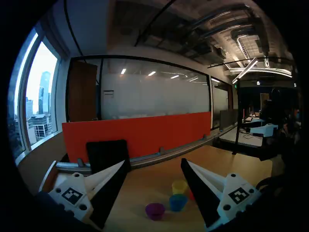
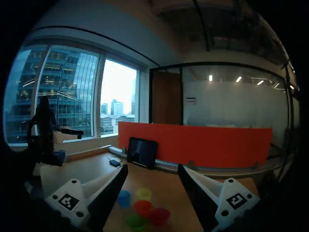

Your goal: Pour water

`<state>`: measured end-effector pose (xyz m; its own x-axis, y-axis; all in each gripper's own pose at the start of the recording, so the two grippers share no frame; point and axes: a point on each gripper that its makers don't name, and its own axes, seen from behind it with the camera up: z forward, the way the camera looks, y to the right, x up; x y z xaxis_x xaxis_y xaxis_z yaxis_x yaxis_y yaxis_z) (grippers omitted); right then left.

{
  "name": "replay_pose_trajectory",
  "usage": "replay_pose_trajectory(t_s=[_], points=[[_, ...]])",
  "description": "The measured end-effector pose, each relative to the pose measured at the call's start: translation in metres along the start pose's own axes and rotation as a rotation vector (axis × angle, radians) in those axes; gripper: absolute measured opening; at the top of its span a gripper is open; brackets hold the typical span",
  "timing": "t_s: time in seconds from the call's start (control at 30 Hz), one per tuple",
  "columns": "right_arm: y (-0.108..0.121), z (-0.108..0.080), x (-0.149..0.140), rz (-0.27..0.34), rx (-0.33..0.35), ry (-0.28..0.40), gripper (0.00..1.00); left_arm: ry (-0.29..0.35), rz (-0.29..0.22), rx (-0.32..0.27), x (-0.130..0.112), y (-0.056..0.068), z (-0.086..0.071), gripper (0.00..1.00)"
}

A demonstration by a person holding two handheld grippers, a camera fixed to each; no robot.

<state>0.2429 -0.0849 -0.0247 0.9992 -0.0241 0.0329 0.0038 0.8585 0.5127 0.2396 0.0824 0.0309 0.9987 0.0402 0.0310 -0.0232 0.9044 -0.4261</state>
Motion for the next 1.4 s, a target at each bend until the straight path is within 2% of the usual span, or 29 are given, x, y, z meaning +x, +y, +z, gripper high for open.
replay_pose_trajectory(t_s=[0.17, 0.37, 0.67, 0.97, 1.17, 1.4], points=[[-0.005, 0.004, -0.006, 0.01, 0.034, -0.026, 0.99, -0.015, 0.015, -0.067, -0.004, 0.018, 0.002, 0.99], [-0.016, 0.008, -0.015, -0.02, 0.075, -0.052, 0.99, -0.035, 0.016, -0.133, -0.012, 0.033, 0.004, 0.99], [-0.026, 0.006, -0.026, -0.043, 0.128, -0.074, 0.99, -0.056, 0.026, -0.188, -0.025, 0.043, 0.011, 0.99], [-0.026, 0.003, -0.047, -0.042, 0.159, -0.122, 0.99, -0.105, 0.036, -0.228, -0.046, 0.052, 0.023, 0.99], [-0.025, 0.003, -0.073, -0.046, 0.173, -0.178, 0.99, -0.148, 0.038, -0.26, -0.07, 0.062, 0.03, 0.98], [-0.03, 0.004, -0.101, -0.053, 0.192, -0.237, 0.99, -0.206, 0.053, -0.273, -0.102, 0.068, 0.04, 0.99]])
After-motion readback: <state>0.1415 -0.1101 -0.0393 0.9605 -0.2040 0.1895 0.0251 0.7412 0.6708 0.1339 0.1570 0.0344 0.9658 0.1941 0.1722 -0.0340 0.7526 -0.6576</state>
